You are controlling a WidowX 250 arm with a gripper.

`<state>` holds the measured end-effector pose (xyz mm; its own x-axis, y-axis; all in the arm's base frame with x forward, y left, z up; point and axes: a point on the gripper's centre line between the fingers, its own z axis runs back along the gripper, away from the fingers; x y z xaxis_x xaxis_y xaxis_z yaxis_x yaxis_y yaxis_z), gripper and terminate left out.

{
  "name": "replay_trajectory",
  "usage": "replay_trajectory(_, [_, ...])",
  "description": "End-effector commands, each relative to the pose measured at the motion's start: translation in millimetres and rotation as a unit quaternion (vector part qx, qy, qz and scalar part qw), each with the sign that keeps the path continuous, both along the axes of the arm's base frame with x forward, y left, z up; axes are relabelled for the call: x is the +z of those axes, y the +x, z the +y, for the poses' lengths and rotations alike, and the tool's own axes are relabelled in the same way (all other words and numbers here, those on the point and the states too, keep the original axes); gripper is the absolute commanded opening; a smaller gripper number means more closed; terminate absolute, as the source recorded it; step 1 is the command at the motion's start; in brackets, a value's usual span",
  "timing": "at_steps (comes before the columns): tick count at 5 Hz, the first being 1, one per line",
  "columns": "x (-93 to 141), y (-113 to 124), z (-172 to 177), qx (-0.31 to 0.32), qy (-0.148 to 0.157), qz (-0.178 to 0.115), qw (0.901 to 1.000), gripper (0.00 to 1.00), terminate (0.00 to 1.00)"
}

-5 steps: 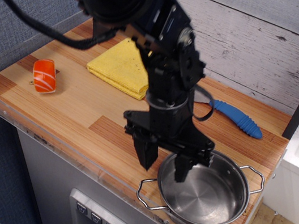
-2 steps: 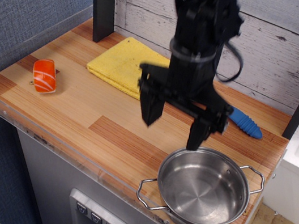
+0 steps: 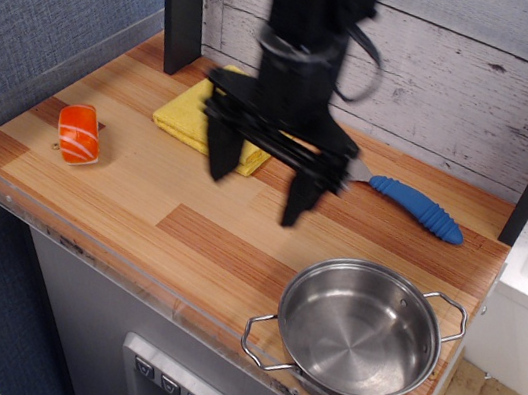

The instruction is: Move silver pot to lower right corner of table.

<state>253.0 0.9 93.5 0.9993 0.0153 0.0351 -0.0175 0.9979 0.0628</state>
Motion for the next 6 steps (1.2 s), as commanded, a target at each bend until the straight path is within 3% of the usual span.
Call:
replay_trajectory(1, [10.0, -44.1, 27.2, 0.056, -0.01, -0.016, 0.9983, 1.0, 0.0])
replay_trajectory(4, [15.1, -96.1, 22.1, 0.066, -0.014, -0.008, 0.9977, 1.0, 0.0])
replay_trajectory(6, [17.4, -105.3, 21.2, 0.072, -0.015, -0.001, 0.9973, 1.0, 0.0])
